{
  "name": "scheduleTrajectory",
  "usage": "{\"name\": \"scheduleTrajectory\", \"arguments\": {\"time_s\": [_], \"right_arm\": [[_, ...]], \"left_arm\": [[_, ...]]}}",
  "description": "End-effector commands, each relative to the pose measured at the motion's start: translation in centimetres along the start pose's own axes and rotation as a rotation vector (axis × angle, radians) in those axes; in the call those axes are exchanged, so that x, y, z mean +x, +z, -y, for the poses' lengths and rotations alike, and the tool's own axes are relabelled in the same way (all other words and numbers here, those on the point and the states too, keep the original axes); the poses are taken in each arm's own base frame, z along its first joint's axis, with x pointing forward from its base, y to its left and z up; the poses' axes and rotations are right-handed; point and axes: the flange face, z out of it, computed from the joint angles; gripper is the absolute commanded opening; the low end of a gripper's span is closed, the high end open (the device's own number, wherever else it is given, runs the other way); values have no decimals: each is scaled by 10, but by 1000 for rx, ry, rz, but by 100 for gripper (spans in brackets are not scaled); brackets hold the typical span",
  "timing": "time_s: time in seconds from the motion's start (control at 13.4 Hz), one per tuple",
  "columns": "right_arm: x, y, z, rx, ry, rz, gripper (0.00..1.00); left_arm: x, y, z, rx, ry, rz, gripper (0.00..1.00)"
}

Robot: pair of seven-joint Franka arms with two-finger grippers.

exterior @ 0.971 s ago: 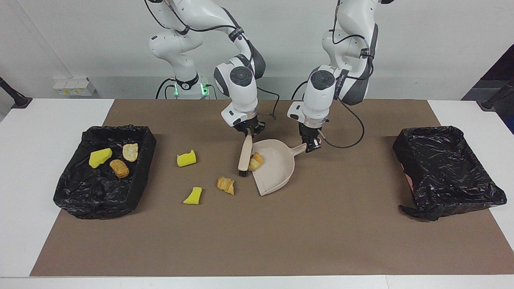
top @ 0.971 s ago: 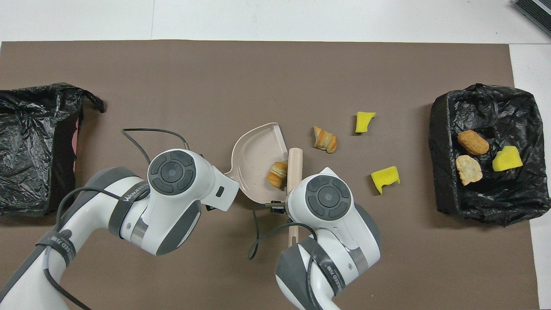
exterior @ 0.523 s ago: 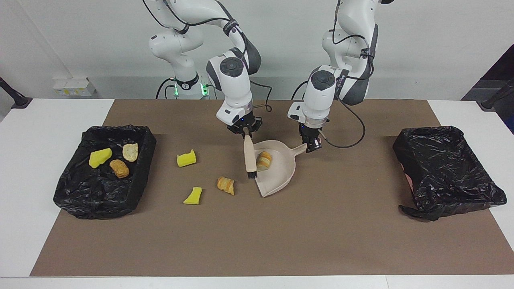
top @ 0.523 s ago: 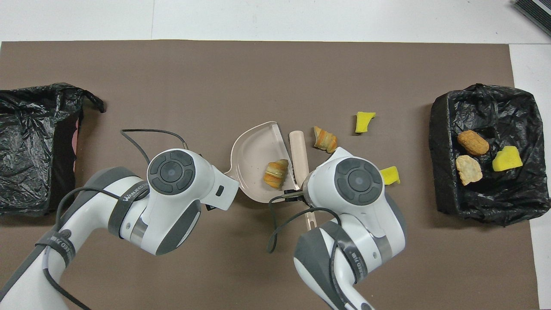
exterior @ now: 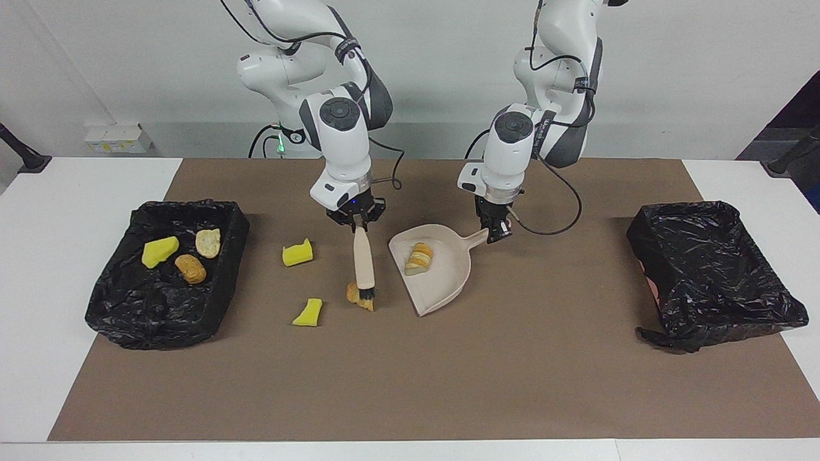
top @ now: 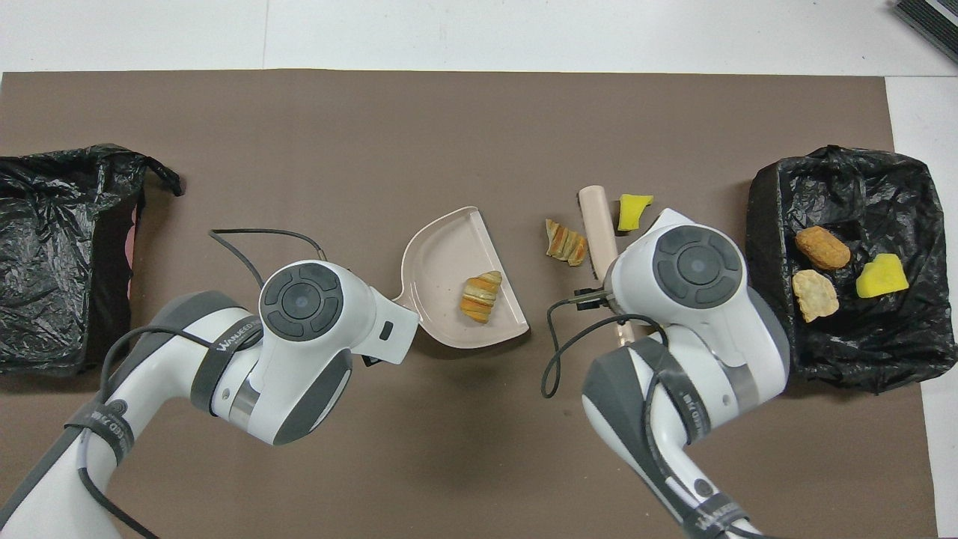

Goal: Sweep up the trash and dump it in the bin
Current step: 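Sweep the bread and sponge pieces farther out into the dustpan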

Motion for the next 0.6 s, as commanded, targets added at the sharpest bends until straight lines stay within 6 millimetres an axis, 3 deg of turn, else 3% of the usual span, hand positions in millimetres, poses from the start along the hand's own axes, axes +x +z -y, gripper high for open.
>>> {"name": "scheduleTrajectory", "arguments": {"time_s": [0.0,0.15,0.3,0.52], "right_arm": [[17,3,-42,-85,-26,11,0],[15,17,-94,-87,9,56,0],[13,29,-132,-75,14,81,0],[20,57,-138,-57,25,102,0]], "left_arm": [[1,-3,-2,24,-39,-11,0],[1,-2,-4,18,-72,-3,0],[0,-2,-1,20,-80,-9,0],[1,-1,2,23,-85,-16,0]]}}
